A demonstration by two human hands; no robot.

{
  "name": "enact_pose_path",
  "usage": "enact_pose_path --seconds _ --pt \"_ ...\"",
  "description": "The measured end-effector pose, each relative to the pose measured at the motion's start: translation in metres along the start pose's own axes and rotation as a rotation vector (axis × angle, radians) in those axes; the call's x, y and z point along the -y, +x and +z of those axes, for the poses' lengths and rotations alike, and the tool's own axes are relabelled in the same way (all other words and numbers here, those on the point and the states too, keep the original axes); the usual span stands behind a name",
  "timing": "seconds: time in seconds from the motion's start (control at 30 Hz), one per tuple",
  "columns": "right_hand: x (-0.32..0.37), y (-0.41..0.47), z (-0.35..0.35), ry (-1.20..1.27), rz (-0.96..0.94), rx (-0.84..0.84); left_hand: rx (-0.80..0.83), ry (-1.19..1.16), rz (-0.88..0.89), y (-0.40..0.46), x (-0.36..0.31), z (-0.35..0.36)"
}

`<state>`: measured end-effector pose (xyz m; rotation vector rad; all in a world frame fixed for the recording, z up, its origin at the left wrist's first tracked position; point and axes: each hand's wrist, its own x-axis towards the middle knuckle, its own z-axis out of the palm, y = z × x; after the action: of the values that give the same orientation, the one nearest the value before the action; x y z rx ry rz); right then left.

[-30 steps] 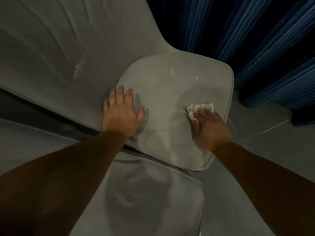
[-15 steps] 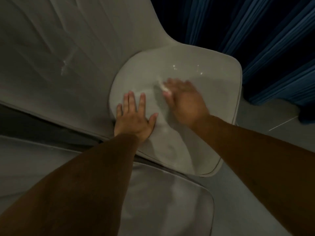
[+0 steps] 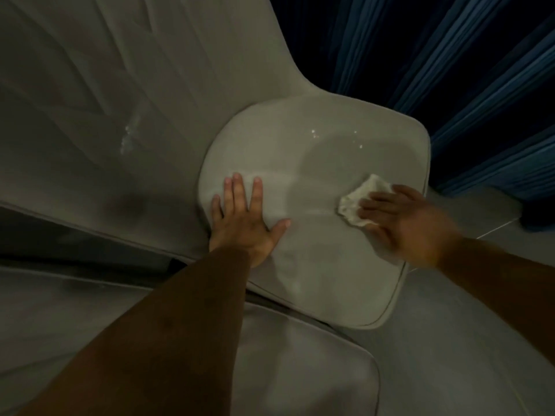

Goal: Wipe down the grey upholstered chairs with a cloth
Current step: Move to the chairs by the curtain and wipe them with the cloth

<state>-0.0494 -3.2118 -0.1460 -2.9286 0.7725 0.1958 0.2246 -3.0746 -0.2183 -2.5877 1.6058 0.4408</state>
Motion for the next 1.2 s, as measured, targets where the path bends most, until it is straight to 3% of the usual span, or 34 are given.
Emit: enact_pose_path --seconds 0.17,0.23,0.3,0.4,0.47,0.63,0.8,1.03,1.2 --pt "-0.025 0.024 -0.043 0.129 0.384 -0.310 -0.028 -0.006 -0.011 0.002 -0.002 0.006" --pt "-0.015 0.065 -0.051 0.192 0.396 -0.372 -0.038 -0.023 -0.010 0.003 -0.002 0.006" --pt "0.005 0.114 -0.051 0.232 0.299 -0.315 -0.036 -0.028 -0.008 0.004 -0.004 0.004" --pt "0.042 0.175 -0.030 0.048 0.054 -0.010 -0.028 -0.020 -0.016 0.004 -0.005 0.002" --pt "0.061 0.191 -0.003 -0.021 0.033 0.158 -0.025 -0.025 -0.019 0.004 -0.005 0.001" --pt "0.057 0.182 0.029 0.003 0.084 0.079 -0.026 -0.038 -0.027 0.008 -0.005 0.001" --pt "0.011 0.160 0.022 0.018 0.295 0.122 -0.104 -0.070 -0.055 0.009 -0.005 0.004" --pt "-0.033 0.065 0.006 -0.129 0.491 0.235 -0.142 -0.085 -0.070 0.012 -0.006 0.006" --pt "-0.039 0.027 -0.016 -0.050 0.687 0.040 -0.127 -0.103 -0.090 0.017 -0.006 0.008"
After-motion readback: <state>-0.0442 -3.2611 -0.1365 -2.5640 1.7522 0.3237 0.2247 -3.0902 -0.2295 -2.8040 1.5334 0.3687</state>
